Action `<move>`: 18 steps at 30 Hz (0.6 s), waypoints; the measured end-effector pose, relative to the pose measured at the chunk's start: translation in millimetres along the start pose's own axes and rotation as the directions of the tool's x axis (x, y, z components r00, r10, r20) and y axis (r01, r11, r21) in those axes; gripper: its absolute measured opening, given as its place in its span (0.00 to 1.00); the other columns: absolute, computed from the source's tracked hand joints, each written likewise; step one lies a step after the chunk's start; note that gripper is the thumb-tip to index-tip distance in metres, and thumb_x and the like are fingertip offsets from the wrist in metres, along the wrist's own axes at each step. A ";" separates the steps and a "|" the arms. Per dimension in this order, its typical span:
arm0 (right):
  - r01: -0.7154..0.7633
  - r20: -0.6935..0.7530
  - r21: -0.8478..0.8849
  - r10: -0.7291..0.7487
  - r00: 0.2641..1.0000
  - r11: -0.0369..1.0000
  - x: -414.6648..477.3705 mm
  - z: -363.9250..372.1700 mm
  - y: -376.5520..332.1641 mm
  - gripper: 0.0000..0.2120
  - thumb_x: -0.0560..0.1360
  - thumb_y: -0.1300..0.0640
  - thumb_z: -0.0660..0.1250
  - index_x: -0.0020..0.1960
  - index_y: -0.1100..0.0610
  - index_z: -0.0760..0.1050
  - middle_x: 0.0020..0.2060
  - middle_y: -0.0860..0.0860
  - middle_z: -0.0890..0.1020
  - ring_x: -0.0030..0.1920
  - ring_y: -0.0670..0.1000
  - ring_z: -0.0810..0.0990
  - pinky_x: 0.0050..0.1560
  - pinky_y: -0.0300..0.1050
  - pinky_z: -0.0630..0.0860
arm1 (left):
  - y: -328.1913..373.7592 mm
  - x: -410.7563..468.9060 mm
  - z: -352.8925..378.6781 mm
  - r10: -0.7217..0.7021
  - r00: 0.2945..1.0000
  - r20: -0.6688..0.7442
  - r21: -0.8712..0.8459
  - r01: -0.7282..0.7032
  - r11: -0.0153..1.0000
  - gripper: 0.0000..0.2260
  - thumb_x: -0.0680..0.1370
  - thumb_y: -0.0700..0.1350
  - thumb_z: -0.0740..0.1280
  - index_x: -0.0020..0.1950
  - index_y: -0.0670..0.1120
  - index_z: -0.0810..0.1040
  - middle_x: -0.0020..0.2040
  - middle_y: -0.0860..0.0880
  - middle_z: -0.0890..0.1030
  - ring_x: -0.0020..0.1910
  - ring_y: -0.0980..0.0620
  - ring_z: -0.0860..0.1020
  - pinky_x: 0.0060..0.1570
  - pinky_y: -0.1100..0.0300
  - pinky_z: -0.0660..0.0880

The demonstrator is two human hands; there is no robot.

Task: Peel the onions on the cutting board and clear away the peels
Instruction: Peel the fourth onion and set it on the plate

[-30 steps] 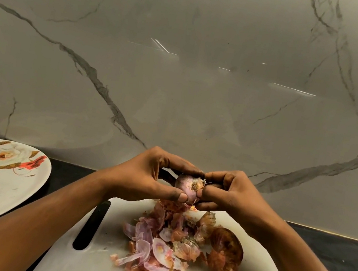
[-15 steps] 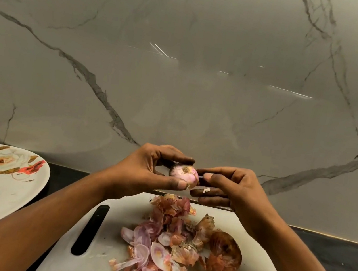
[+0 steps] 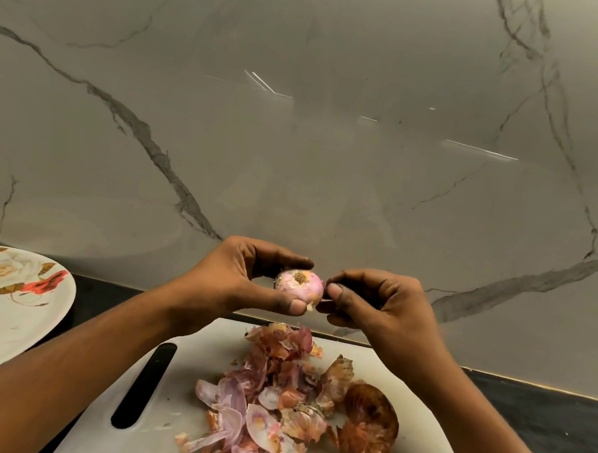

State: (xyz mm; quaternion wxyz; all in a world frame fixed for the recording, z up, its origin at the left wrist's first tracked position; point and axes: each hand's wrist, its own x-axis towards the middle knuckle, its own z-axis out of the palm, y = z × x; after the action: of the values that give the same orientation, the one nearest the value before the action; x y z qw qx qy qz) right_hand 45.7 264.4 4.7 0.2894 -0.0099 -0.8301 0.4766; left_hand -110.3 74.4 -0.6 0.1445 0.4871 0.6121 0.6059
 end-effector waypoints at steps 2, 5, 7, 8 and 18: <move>-0.043 0.005 -0.019 0.043 0.999 0.999 0.4 -1.8 0.0 0.06 0.79 0.64 0.72 0.54 0.57 0.86 0.44 0.52 0.90 0.47 0.51 0.90 0.49 0.46 0.87 | 0.0 0.8 -1.1 -0.010 1.000 -0.004 -0.071 0.009 0.997 0.26 0.66 0.37 0.81 0.64 0.44 0.84 0.58 0.46 0.88 0.59 0.46 0.86 0.59 0.55 0.83; -0.175 0.085 0.089 0.167 0.982 0.981 -0.9 -4.2 -4.8 0.10 0.77 0.68 0.74 0.57 0.60 0.85 0.47 0.56 0.90 0.49 0.56 0.90 0.50 0.46 0.87 | 0.4 1.0 -1.5 -0.013 1.000 -0.021 -0.108 0.011 0.994 0.25 0.66 0.37 0.81 0.63 0.44 0.84 0.58 0.44 0.87 0.57 0.43 0.86 0.56 0.54 0.84; -0.303 0.192 0.261 0.258 0.947 0.917 -2.4 -2.1 -9.8 0.15 0.76 0.67 0.74 0.63 0.60 0.82 0.51 0.59 0.89 0.51 0.59 0.90 0.51 0.47 0.87 | 1.6 0.7 0.4 0.002 0.999 -0.038 -0.066 -0.004 0.998 0.26 0.65 0.38 0.82 0.62 0.44 0.85 0.57 0.45 0.87 0.56 0.44 0.86 0.54 0.55 0.84; -0.337 0.234 0.305 0.273 0.933 0.891 -3.0 0.1 -11.5 0.16 0.77 0.64 0.74 0.64 0.59 0.82 0.52 0.60 0.89 0.50 0.59 0.90 0.52 0.47 0.87 | 2.0 0.4 1.7 0.010 0.999 -0.042 -0.048 -0.012 0.999 0.26 0.64 0.38 0.83 0.61 0.44 0.85 0.57 0.46 0.87 0.56 0.44 0.86 0.53 0.55 0.84; -0.292 0.131 0.330 0.263 0.956 0.898 -4.1 11.3 -7.1 0.11 0.78 0.65 0.73 0.59 0.61 0.84 0.50 0.59 0.89 0.52 0.59 0.89 0.53 0.48 0.86 | 6.3 -3.5 6.9 0.099 0.994 -0.040 0.069 -0.096 0.993 0.26 0.62 0.40 0.84 0.59 0.46 0.86 0.56 0.47 0.88 0.58 0.47 0.85 0.51 0.51 0.85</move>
State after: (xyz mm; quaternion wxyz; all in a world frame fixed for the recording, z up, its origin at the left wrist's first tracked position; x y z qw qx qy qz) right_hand 45.4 250.4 4.1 0.1811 -0.0574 -0.7347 0.6513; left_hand -100.7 74.6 2.0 0.0850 0.5075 0.6108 0.6017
